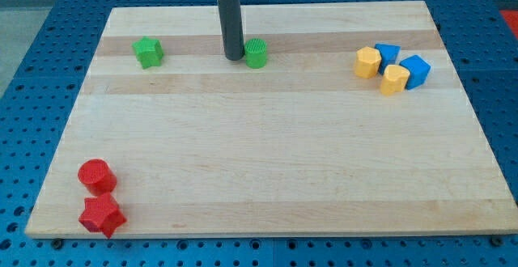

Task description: Move your arm to the bottom of the green circle

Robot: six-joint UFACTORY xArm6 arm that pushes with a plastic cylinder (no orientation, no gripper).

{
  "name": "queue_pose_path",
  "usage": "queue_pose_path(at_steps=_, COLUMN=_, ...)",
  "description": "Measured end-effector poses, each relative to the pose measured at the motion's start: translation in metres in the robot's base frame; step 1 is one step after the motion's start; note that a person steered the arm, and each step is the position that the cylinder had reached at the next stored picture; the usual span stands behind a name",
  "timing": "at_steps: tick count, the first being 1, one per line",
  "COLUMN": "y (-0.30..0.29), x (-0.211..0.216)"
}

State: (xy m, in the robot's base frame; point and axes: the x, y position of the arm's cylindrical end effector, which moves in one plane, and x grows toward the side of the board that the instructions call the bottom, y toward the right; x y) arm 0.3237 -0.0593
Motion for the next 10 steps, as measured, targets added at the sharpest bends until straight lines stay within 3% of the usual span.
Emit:
queue_pose_path(at_steps=3, y=0.0, x=-0.001)
queue_pose_path(at_steps=5, y=-0.001, x=0.09)
queue_pose_path(at_steps=6, y=0.057, x=0.077)
queue_pose_path(at_steps=10, y=0.051, x=0.041)
